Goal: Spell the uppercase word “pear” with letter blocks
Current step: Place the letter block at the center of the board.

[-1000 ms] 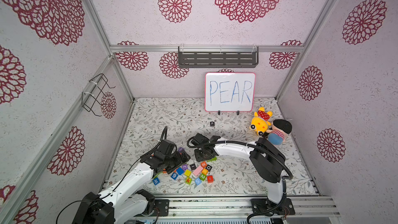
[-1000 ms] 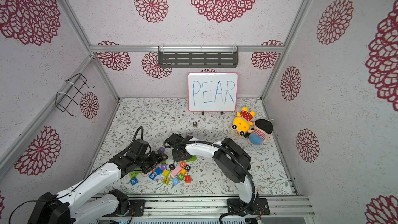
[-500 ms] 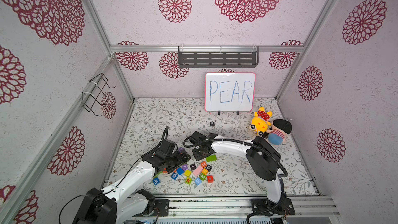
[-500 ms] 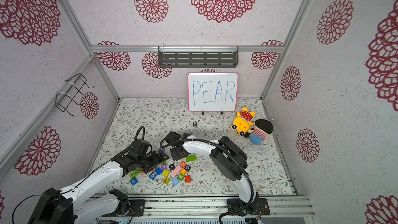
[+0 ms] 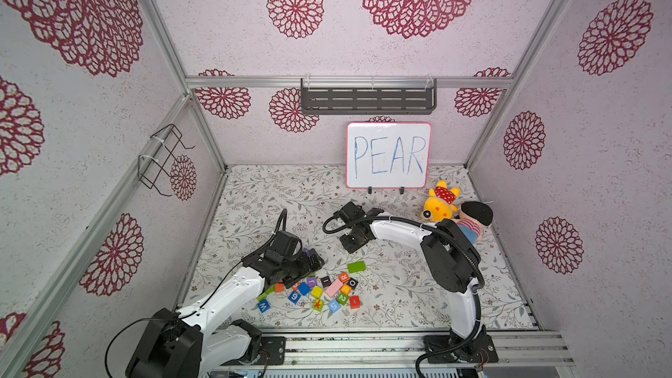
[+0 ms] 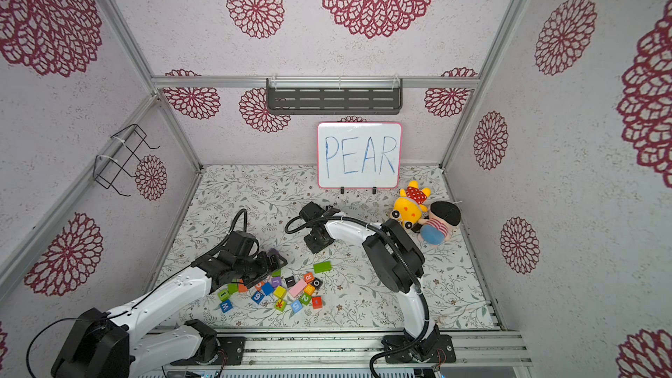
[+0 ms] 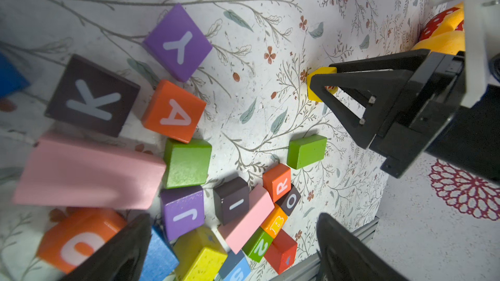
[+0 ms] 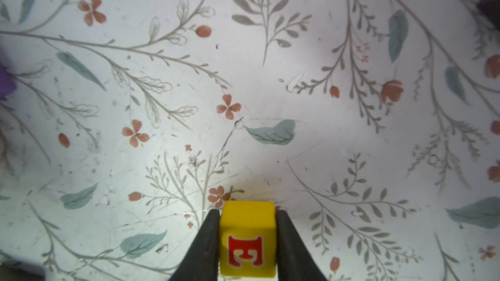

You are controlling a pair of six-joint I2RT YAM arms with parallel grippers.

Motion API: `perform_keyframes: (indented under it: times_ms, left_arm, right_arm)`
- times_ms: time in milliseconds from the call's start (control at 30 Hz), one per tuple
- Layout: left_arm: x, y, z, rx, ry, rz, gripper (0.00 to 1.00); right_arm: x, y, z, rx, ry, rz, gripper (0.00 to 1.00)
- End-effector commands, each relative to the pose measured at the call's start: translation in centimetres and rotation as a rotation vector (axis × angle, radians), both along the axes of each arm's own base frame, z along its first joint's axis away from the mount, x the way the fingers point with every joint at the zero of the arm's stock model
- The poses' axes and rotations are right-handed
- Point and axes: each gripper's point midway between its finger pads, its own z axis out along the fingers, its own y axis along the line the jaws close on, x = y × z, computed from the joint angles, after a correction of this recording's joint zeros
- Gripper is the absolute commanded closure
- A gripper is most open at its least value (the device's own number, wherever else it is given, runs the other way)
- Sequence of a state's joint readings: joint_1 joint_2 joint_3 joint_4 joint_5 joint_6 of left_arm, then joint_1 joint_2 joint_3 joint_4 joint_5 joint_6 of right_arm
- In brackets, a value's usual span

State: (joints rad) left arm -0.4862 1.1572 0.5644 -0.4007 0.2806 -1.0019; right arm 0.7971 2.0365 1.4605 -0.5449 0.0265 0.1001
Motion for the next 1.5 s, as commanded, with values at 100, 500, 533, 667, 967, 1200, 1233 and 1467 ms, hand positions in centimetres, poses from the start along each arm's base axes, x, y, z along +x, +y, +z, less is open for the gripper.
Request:
perform_keyframes:
  times_ms: [100, 500, 533, 667, 967, 1200, 1233, 1467]
  left_arm:
    - [1.3, -1.0, 1.2, -0.026, -0.031, -0.028, 0.02]
    - [2.2, -1.9, 1.2, -0.029, -0.018, -0.055, 0.02]
    - [2.3, -2.1, 1.3, -0.031, -0.02, -0.058, 0.02]
    - [2.6, -2.2, 1.2, -0.03, -0.017, -0.061, 0.02]
    - [3.6, -2.7, 1.7, -0.022, -0.013, -0.064, 0.02]
    - [4.7, -2.5, 2.0, 0.029, 0.016, -0.055, 0.02]
    - [4.9, -2.6, 2.0, 0.03, 0.018, -0.056, 0.02]
    - [5.9, -3.0, 2.0, 0.036, 0.017, -0.059, 0.02]
  right_arm:
    - [-0.3, -1.2, -1.0, -0.073, -0.001, 0.041, 0.59]
    - [-0.2, -4.1, -0.5, -0.11, -0.032, -0.012, 0.47]
    - [-0.2, -4.4, -0.5, -0.113, -0.034, -0.018, 0.47]
    - [0.0, -5.0, -0.1, -0.115, -0.049, -0.034, 0.46]
    - [0.1, -6.5, 1.9, -0.104, -0.08, -0.125, 0.44]
    - [-1.8, -4.8, 4.5, 0.113, 0.0, -0.495, 0.43]
    - [-2.1, -4.1, 4.7, 0.143, 0.011, -0.544, 0.42]
    - [-1.9, -4.0, 4.6, 0.11, -0.019, -0.846, 0.41]
